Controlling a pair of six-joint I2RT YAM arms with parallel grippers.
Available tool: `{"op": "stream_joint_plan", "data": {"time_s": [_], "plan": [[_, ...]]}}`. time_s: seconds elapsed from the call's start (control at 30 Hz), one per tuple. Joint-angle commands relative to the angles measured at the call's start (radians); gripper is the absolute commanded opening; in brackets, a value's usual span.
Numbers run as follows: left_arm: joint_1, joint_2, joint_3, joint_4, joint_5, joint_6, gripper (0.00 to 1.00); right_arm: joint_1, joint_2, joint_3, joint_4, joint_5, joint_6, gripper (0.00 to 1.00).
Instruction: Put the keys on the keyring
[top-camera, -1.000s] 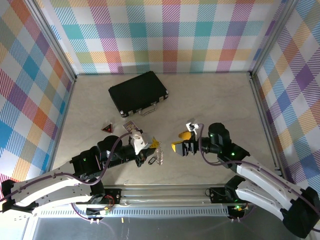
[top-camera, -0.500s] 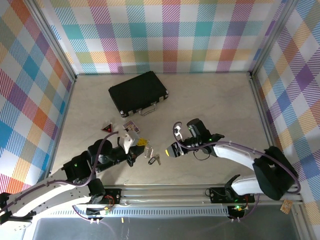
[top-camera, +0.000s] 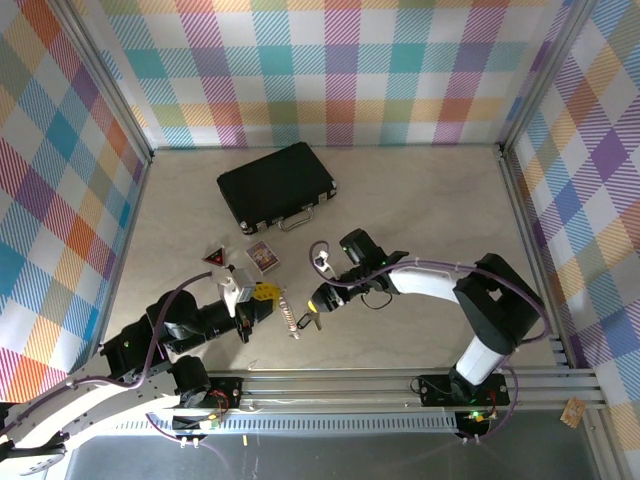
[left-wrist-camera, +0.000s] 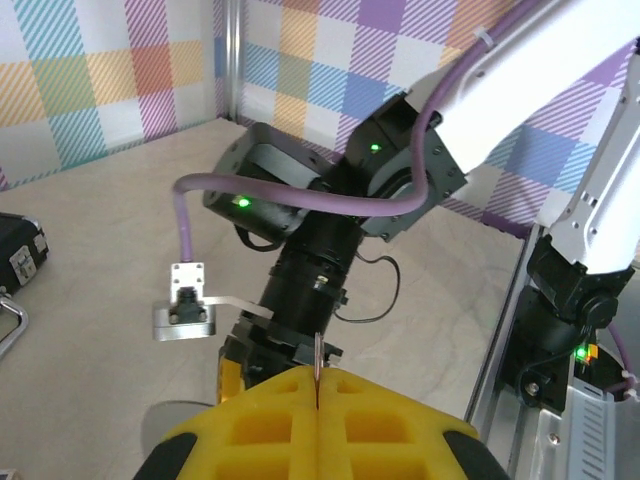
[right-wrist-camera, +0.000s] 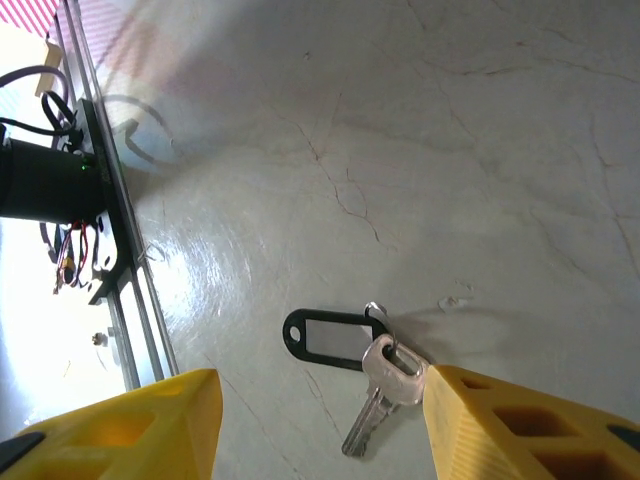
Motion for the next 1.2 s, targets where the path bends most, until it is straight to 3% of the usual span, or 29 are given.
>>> {"op": "stream_joint_plan", "data": {"time_s": [0.0,0.5,1.17], "plan": [[0.007,-0.014,-0.016,0.01,0.026,-0.01,0.0,0.014,0.051,0.049,-0.051,-0.027,-0.039,0.55],[0.007,-0.02,-0.039,0.079,0.053,0.006,0.0,0.062,0.194,0.137,-0.118,0.014,-0.103,0.45],[0.007,-0.021,-0.047,0.085,0.042,0.007,0.0,0.074,0.168,0.116,-0.134,0.056,-0.126,0.23]]}}
